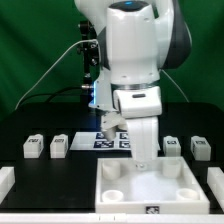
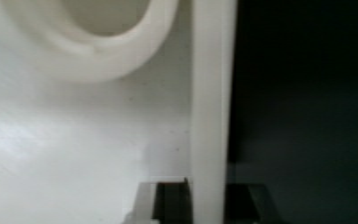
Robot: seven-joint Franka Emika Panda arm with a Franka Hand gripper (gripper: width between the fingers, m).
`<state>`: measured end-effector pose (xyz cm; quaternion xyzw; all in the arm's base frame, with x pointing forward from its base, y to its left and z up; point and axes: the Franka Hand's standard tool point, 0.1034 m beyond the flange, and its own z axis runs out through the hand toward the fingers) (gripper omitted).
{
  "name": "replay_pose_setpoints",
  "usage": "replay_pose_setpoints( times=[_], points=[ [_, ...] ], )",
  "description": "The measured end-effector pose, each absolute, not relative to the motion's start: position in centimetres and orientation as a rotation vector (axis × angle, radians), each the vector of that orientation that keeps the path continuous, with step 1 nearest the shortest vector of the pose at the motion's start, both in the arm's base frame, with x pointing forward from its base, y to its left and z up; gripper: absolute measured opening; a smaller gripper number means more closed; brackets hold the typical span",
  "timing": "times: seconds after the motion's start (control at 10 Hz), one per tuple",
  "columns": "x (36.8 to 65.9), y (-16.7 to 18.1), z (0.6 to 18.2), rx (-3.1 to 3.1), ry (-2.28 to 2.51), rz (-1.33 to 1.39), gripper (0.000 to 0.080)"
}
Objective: Assemble one leg
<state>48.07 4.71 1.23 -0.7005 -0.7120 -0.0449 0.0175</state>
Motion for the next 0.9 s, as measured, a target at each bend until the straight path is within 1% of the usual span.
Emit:
replay_pose_setpoints(
  times=[0.2,0.3,0.8,0.9],
  points=[
    [49.3,6.1,1.4,-2.189,-2.199,-0.154,0.0058],
    [49.6,6.4,1.1,-2.196,-2.184,-0.15,0.0058],
    [49.6,6.7,0.9,-2.187,-2.167,-0.114,0.0058],
    [49.6,6.6,0.9,-2.187,-2.166,-0.113,0.0111]
  ],
)
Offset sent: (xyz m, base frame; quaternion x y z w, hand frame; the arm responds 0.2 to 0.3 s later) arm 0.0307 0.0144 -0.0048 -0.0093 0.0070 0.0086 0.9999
